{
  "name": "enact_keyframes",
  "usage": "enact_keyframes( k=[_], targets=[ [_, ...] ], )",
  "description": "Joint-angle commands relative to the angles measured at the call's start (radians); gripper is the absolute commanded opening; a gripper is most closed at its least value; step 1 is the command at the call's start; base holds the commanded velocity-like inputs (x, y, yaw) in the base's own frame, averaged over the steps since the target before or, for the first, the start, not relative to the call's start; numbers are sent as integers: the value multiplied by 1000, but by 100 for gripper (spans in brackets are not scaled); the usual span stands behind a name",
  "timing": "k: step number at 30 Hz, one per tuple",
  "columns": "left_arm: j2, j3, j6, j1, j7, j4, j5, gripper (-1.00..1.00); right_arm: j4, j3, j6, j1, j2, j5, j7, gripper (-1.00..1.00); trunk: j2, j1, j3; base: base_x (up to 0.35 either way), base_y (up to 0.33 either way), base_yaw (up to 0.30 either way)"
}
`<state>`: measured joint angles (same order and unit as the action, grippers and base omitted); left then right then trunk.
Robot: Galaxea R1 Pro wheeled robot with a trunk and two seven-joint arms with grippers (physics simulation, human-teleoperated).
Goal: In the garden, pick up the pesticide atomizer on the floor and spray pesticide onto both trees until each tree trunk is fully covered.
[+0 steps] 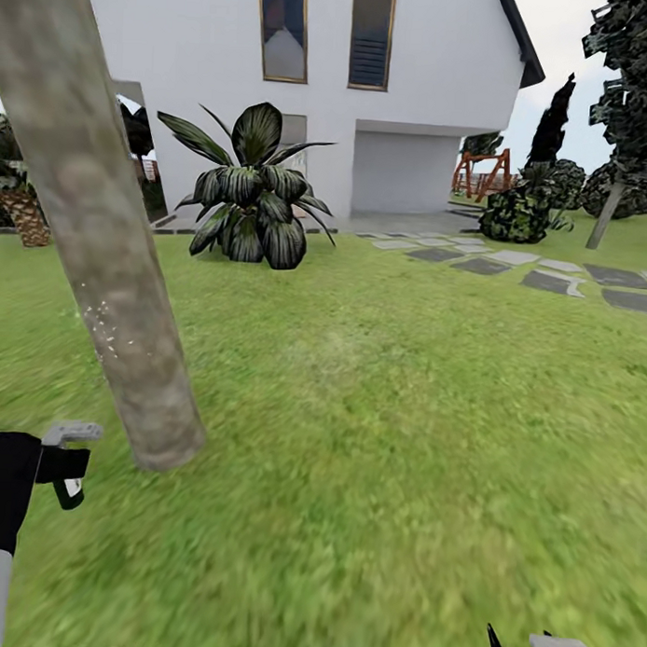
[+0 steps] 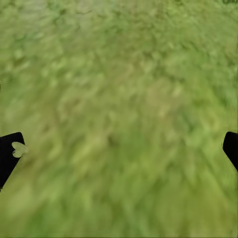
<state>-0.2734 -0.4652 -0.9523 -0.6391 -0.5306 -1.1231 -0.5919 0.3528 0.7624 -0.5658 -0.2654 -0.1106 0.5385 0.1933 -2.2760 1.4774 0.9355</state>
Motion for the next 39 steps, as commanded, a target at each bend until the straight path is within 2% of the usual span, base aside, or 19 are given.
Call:
enact_keyframes(
  k=[1, 10, 18, 23, 26, 30, 33, 34, 39],
  targets=[
    [4, -1, 9, 1, 1, 9, 0, -100, 0, 0, 0, 0, 0, 0, 0, 100, 0, 0, 0, 190, -227, 276],
    [5, -5, 18, 2, 3, 18, -1, -100, 0, 0, 0, 0, -1, 0, 0, 100, 0, 0, 0, 277, -142, 82],
    [5, -3, 19, 2, 3, 18, -2, -100, 0, 0, 0, 0, -1, 0, 0, 100, 0, 0, 0, 330, -11, 0],
    [-2, -6, 22, 5, 5, 58, -3, -100, 0, 0, 0, 0, -1, 0, 0, 100, 0, 0, 0, 88, 0, 0],
    [-5, -6, 23, 13, 29, 81, -5, -100, 0, 0, 0, 0, -1, 0, 0, 100, 0, 0, 0, 4, 0, 0],
    [-4, -2, 24, 26, 94, 85, -3, -100, 0, 0, 0, 0, -1, 0, 0, 100, 0, 0, 0, 0, 0, 123],
    [3, 3, 53, 27, 100, 86, -3, -100, 0, 1, 0, 0, -1, 0, 0, 100, 0, 0, 0, 0, 0, 258],
    [5, 3, 97, 27, 103, 86, -2, -100, 0, 0, 0, 0, -1, 0, 0, 100, 0, 0, 0, 0, 0, 274],
    [7, -1, 117, 27, 103, 88, 6, -100, 0, 0, 0, 0, 0, 0, 0, 100, 0, 0, 0, 1, -3, 256]
  ],
)
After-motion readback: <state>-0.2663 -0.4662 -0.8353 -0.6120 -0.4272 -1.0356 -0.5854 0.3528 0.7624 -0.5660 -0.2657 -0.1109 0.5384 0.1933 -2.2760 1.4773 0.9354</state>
